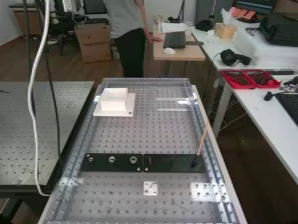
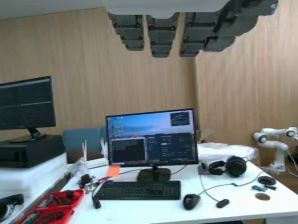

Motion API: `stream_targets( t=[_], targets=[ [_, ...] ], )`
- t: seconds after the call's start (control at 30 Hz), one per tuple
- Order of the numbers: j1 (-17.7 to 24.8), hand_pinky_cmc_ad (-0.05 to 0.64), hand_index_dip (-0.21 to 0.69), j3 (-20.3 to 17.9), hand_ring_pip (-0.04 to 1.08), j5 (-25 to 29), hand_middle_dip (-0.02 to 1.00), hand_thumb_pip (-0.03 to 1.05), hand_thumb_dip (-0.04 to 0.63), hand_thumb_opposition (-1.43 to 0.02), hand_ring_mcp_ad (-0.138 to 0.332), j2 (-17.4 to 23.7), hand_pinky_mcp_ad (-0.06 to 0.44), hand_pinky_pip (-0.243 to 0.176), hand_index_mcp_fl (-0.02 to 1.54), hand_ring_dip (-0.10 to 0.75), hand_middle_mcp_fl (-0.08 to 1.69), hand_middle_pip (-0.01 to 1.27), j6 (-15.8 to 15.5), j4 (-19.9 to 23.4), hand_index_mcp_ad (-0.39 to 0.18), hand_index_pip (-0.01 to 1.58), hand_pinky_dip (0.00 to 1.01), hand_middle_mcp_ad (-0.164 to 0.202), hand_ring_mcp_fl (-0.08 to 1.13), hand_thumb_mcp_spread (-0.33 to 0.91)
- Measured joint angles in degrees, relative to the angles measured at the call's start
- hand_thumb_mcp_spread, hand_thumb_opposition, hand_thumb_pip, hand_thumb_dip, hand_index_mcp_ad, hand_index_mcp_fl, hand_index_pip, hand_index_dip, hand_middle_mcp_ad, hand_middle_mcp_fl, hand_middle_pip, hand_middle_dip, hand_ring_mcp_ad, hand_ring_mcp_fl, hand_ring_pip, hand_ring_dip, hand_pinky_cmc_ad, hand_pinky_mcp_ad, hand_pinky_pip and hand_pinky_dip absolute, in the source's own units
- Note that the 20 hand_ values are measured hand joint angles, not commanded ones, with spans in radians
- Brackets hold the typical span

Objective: Grab the pcb board and place it in the clear container

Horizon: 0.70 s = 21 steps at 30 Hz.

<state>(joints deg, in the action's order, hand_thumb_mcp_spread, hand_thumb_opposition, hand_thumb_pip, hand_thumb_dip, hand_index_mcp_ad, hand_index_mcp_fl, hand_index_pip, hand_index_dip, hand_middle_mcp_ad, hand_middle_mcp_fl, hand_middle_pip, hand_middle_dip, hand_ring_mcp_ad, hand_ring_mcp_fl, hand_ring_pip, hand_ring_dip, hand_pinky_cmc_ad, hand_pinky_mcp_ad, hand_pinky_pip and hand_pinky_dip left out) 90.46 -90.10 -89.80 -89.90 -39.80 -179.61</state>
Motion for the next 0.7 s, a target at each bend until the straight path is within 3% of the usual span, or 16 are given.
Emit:
stream_targets(
  t=[0.17,0.23,0.3,0.33,0.4,0.5,0.6,0.7],
  targets=[
    [-0.06,-0.033,0.016,0.09,0.01,0.03,0.02,0.01,0.003,0.00,0.084,-0.05,0.037,-0.010,0.00,0.009,0.01,0.01,0.09,-0.07,0.024,0.01,0.02,0.031,0.00,-0.01],
    [-0.09,-0.019,0.016,0.13,0.02,-0.02,0.03,0.07,0.007,-0.13,0.080,-0.06,0.033,-0.010,-0.01,-0.003,0.01,0.04,0.15,-0.08,0.033,0.01,0.06,0.035,0.00,0.06],
    [-0.11,0.010,0.016,0.16,0.04,-0.08,0.02,0.10,0.007,-0.27,0.103,-0.07,0.066,-0.010,0.00,-0.005,0.01,0.07,0.12,-0.09,0.033,0.04,0.11,0.037,0.01,0.12],
    [-0.12,0.028,0.016,0.17,0.05,-0.08,0.03,0.10,0.007,-0.36,0.150,-0.08,0.099,-0.010,0.00,-0.003,0.01,0.09,0.10,-0.10,0.037,0.04,0.14,0.037,0.00,0.12],
    [-0.13,0.101,0.016,0.22,0.06,-0.08,0.03,0.10,0.007,-0.46,0.188,-0.12,0.147,-0.016,0.01,-0.019,0.00,0.09,0.12,-0.13,0.038,0.06,0.20,0.044,0.00,0.13],
    [-0.13,0.162,0.016,0.22,0.07,-0.10,0.02,0.10,0.007,-0.55,0.211,-0.13,0.182,-0.044,0.02,-0.021,0.01,0.12,0.13,-0.13,0.059,0.06,0.24,0.061,0.01,0.15],
    [-0.13,0.206,0.019,0.13,0.09,-0.11,0.03,0.10,0.007,-0.60,0.237,-0.11,0.208,-0.040,0.04,-0.023,0.01,0.12,0.13,0.03,0.082,0.07,0.29,0.089,0.01,0.15],
    [-0.15,0.232,0.019,-0.17,0.09,-0.08,0.02,0.10,0.007,-0.64,0.253,-0.09,0.232,-0.061,0.03,-0.023,0.01,0.13,0.27,0.29,0.089,0.07,0.30,0.093,0.01,0.15]
  ],
)
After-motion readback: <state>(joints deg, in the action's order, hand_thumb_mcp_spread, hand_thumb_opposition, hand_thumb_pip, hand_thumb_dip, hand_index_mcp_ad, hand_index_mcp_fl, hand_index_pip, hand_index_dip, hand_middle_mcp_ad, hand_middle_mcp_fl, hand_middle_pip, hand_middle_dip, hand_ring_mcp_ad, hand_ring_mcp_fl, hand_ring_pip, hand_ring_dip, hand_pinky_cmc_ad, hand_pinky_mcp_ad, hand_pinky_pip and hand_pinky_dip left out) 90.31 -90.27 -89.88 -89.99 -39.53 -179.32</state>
